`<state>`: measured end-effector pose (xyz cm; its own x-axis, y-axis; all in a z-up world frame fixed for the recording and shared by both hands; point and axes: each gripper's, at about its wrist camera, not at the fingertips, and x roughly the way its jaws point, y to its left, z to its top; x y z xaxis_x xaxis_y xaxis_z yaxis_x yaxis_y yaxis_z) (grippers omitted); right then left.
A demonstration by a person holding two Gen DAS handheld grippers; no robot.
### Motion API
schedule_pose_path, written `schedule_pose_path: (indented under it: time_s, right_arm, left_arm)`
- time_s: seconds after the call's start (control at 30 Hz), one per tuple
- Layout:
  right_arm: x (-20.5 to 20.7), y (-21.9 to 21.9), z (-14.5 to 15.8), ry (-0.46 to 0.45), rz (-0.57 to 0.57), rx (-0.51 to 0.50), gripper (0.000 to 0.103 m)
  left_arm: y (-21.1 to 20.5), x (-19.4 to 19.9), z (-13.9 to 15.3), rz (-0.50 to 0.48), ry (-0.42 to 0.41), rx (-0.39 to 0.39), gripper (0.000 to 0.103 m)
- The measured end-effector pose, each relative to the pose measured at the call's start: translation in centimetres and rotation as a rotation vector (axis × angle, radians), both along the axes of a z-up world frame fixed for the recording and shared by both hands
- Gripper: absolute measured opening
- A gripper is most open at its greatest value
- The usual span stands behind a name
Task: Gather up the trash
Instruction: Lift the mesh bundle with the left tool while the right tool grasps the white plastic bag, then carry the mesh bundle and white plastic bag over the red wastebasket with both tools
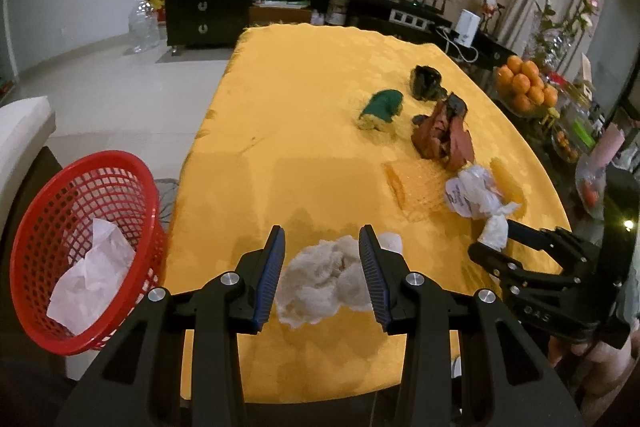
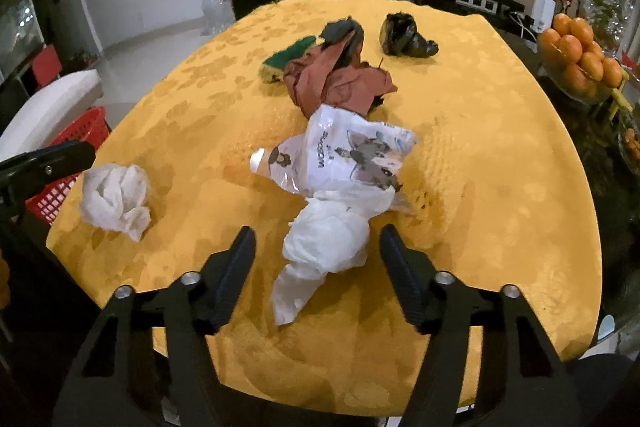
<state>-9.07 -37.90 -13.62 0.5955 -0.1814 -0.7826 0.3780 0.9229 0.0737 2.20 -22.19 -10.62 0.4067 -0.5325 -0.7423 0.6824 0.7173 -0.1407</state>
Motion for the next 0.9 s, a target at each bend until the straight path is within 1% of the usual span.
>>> schedule_pose_path:
  time_s: [0.03,0.07,0.1,0.13,0.2,0.3,0.33,0.43,0.57,0.67,0.8,0.9]
  right_arm:
    - [0.0,-0.1,-0.1,0.007,-0.004,0.002,0.055]
    - [0.0,-0.3,-0.2,0.011,-0.007,0.004,0.051]
    - [-0.1,-0.5,-0.3,0.012,-0.01,0.007,0.047]
    - [-0.1,-0.6,-0.3,0.013,-0.011,0.01,0.045]
    - [-0.1,-0.7,-0.3,0.012,-0.008,0.014,0.042]
    - [-0.2,-0.7,-0.3,0.012,0.0,0.016,0.04]
    - [-0.2,-0.6,-0.3,0.012,0.003,0.016,0.04]
    - [-0.2,-0.6,-0.2,0.009,0.008,0.019,0.039]
    - [-0.3,-0.6,-0.2,0.008,0.01,0.026,0.039]
    - [-0.4,-0.6,-0.1,0.007,0.008,0.029,0.039]
    - [-0.5,-0.8,-0.2,0.003,0.001,0.034,0.039]
    - [-0.5,-0.7,-0.2,0.001,0.004,0.033,0.039]
  left_arm:
    - [-0.1,-0.1,-0.1,-0.006,0.002,0.002,0.038]
    - [-0.2,-0.2,-0.3,-0.013,0.007,0.004,0.038]
    - [-0.4,-0.3,-0.5,-0.022,0.017,0.006,0.041]
    - [-0.6,-0.4,-0.7,-0.027,0.025,0.008,0.049]
    - [-1.0,-0.5,-1.2,-0.039,0.038,0.015,0.058]
    - [-1.6,-0.7,-1.9,-0.057,0.05,0.036,0.066]
    - [-1.8,-0.8,-2.2,-0.058,0.048,0.046,0.066]
    - [-2.3,-0.6,-2.9,-0.059,0.056,0.067,0.066]
    - [-2.8,-0.2,-3.7,-0.059,0.086,0.073,0.066]
    - [-3.0,-0.3,-4.1,-0.064,0.081,0.081,0.066]
    - [-2.9,-0.4,-4.1,-0.072,0.079,0.074,0.05]
    - [-2.7,-0.4,-4.0,-0.074,0.085,0.063,0.045]
